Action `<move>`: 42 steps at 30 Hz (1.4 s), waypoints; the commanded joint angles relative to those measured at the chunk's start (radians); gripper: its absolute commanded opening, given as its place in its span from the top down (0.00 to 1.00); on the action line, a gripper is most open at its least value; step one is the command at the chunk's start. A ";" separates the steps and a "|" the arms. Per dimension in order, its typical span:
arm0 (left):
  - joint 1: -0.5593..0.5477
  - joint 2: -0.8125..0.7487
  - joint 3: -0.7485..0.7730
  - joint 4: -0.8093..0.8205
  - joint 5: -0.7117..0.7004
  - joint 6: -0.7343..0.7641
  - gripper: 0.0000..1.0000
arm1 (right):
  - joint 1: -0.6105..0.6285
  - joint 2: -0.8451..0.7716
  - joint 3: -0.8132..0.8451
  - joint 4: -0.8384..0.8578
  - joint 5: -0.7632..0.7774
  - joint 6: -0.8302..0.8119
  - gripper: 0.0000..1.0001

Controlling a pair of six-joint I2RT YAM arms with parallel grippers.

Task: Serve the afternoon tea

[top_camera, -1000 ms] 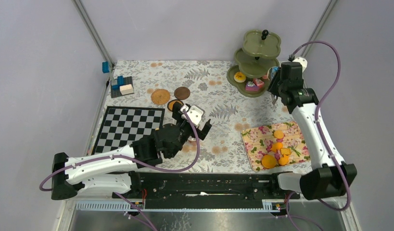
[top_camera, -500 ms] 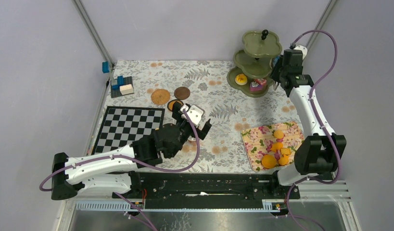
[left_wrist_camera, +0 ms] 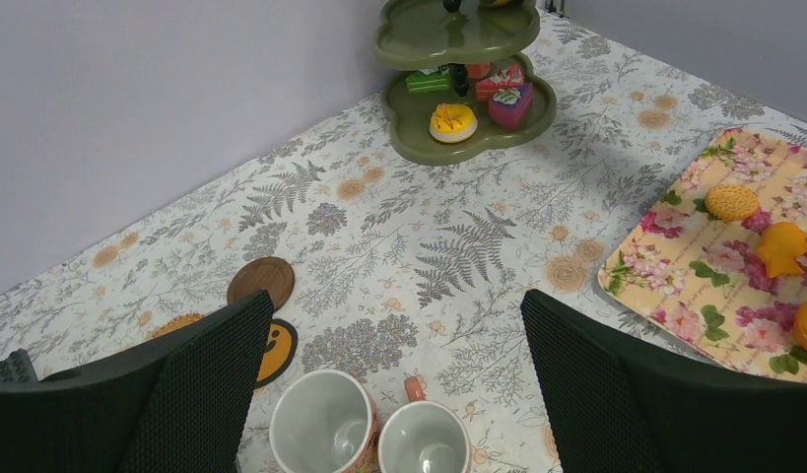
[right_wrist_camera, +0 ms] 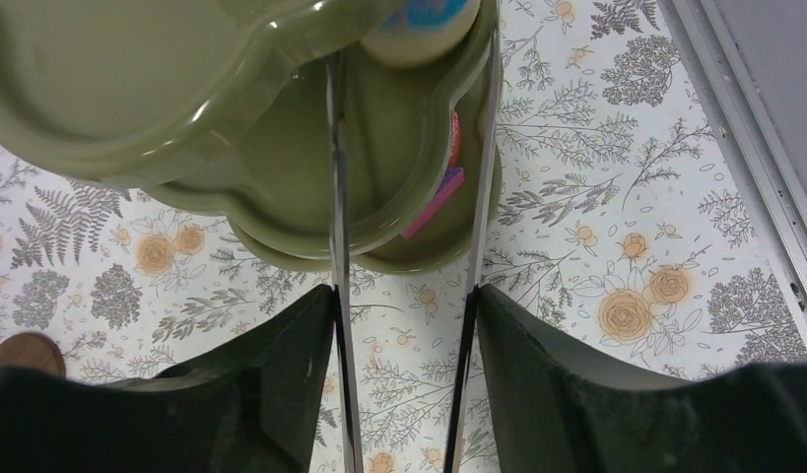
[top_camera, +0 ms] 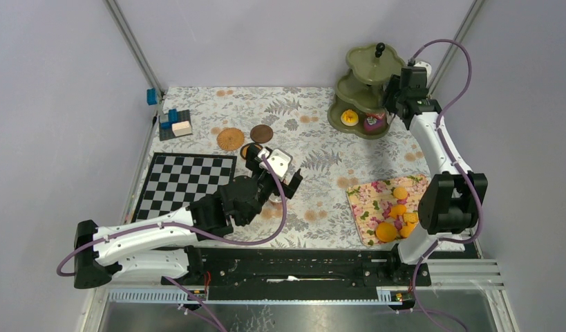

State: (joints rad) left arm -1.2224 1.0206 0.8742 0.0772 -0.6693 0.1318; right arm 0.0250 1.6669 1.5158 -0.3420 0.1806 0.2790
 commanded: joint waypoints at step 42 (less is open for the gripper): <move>0.011 -0.006 0.009 0.011 0.066 -0.065 0.01 | -0.004 -0.964 -0.459 -1.059 -0.310 0.176 0.35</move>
State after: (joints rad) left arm -1.2160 1.0042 0.8726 0.0681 -0.6247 0.0868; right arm 0.0238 0.6937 1.1126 -1.2907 -0.0753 0.4049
